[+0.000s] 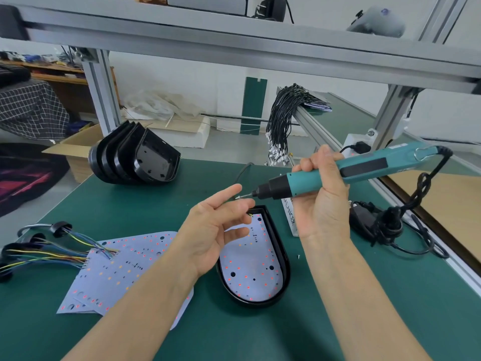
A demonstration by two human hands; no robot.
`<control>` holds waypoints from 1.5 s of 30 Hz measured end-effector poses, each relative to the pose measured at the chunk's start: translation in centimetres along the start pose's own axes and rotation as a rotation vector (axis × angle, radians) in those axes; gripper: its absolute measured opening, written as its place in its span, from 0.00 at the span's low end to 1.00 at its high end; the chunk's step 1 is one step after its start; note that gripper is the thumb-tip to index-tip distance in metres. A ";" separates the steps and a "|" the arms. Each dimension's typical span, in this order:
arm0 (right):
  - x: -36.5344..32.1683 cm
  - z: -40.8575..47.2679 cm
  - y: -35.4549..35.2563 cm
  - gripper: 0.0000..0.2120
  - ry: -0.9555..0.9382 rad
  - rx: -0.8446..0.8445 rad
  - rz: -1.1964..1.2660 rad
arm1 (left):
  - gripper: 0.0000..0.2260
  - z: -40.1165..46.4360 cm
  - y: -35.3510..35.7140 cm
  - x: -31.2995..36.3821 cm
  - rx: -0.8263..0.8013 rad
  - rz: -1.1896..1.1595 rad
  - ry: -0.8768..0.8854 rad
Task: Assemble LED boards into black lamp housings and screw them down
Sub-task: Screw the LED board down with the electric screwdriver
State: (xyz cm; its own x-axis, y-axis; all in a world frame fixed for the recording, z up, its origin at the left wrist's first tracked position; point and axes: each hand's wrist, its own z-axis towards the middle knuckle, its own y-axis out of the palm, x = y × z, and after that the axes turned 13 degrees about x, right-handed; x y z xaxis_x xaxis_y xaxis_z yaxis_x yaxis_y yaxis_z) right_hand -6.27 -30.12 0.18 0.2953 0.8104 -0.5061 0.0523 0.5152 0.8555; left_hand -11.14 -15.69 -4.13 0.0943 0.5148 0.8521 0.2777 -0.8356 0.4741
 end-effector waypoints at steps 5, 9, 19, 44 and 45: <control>0.3 0.6 -0.5 0.12 0.004 -0.002 -0.030 | 0.26 0.4 -2.3 0.8 0.292 0.305 0.183; 1.3 0.7 -1.4 0.13 0.036 -0.002 -0.103 | 0.25 0.7 -3.9 -0.6 0.426 0.626 0.036; 4.3 1.0 -3.1 0.14 0.104 0.029 -0.254 | 0.15 2.4 -2.3 -3.5 0.344 0.686 -0.014; 5.8 1.3 -2.1 0.14 0.101 -0.085 -0.356 | 0.15 3.3 -2.5 -4.4 0.296 0.633 0.044; 5.7 1.3 -2.1 0.14 0.097 -0.093 -0.362 | 0.15 3.3 -2.5 -4.5 0.293 0.632 0.046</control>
State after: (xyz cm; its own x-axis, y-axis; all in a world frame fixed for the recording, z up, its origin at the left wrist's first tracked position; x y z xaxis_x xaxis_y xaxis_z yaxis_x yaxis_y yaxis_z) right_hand -3.43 -26.92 -4.36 0.1814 0.5921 -0.7852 0.0482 0.7921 0.6085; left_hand -9.12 -15.25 -9.86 0.2842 -0.0675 0.9564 0.4300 -0.8826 -0.1901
